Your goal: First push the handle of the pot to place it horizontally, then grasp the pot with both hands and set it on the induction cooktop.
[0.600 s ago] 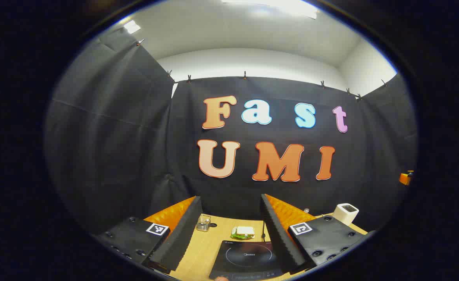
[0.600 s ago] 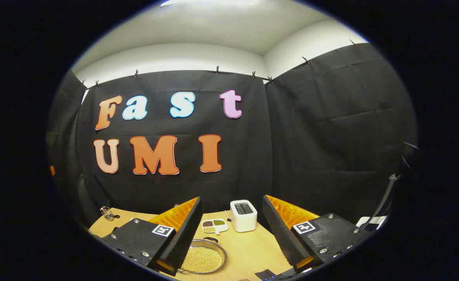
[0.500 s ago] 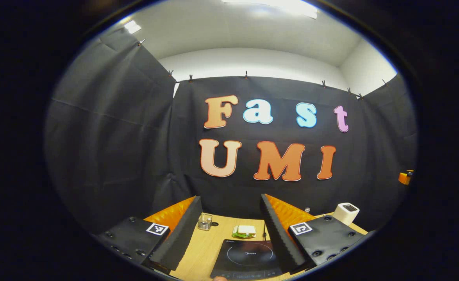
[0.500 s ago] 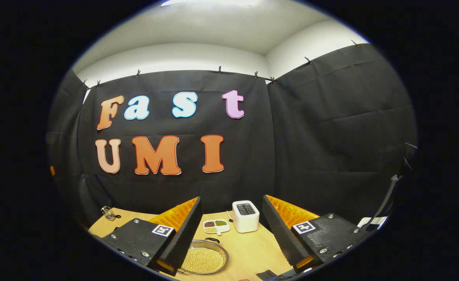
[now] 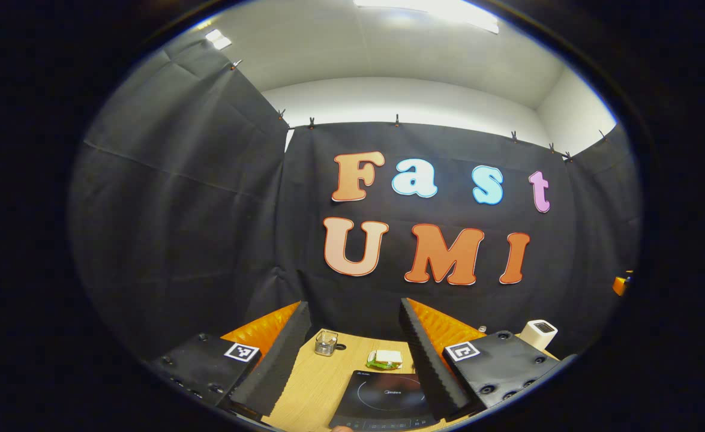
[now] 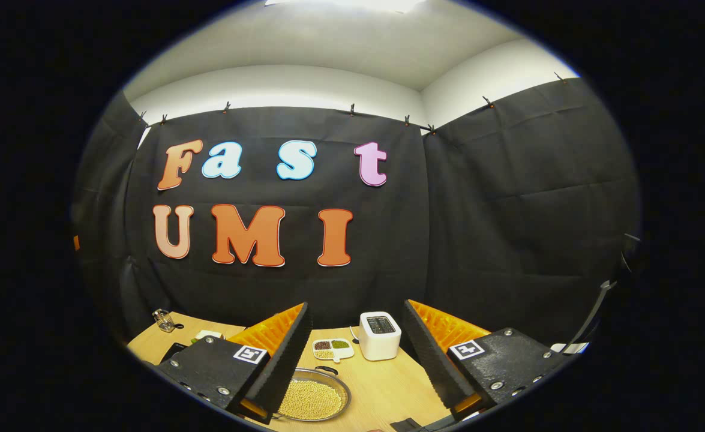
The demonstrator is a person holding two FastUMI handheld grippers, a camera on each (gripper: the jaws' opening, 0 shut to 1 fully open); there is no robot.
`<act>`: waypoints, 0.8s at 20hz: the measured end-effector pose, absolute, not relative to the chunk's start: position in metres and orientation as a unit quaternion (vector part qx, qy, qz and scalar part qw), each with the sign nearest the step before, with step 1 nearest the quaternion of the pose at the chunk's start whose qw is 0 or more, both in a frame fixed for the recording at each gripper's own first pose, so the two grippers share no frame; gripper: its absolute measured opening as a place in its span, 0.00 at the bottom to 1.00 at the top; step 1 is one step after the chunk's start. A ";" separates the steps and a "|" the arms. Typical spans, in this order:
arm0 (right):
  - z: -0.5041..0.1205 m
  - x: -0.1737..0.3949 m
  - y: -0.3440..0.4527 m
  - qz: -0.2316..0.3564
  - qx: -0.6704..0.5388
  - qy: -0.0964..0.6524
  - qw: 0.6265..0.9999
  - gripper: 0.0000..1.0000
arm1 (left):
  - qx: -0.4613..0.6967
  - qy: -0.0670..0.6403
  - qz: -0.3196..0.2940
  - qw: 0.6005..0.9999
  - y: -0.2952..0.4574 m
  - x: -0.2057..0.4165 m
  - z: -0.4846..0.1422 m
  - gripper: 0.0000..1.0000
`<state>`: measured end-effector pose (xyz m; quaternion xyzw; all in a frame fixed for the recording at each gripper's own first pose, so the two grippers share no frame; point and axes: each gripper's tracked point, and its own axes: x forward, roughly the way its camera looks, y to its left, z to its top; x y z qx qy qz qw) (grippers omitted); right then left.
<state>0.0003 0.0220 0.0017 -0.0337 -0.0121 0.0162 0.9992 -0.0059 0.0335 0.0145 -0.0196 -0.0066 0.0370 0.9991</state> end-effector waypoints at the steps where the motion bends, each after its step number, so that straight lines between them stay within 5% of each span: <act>1: 0.002 0.001 0.023 0.017 -0.035 -0.013 0.999 0.95 | -0.022 -0.008 0.036 0.999 0.032 -0.005 0.016 0.98; 16: -0.026 0.012 0.038 0.036 -0.036 0.018 0.999 0.94 | -0.006 0.006 0.045 0.999 0.036 0.003 0.008 0.98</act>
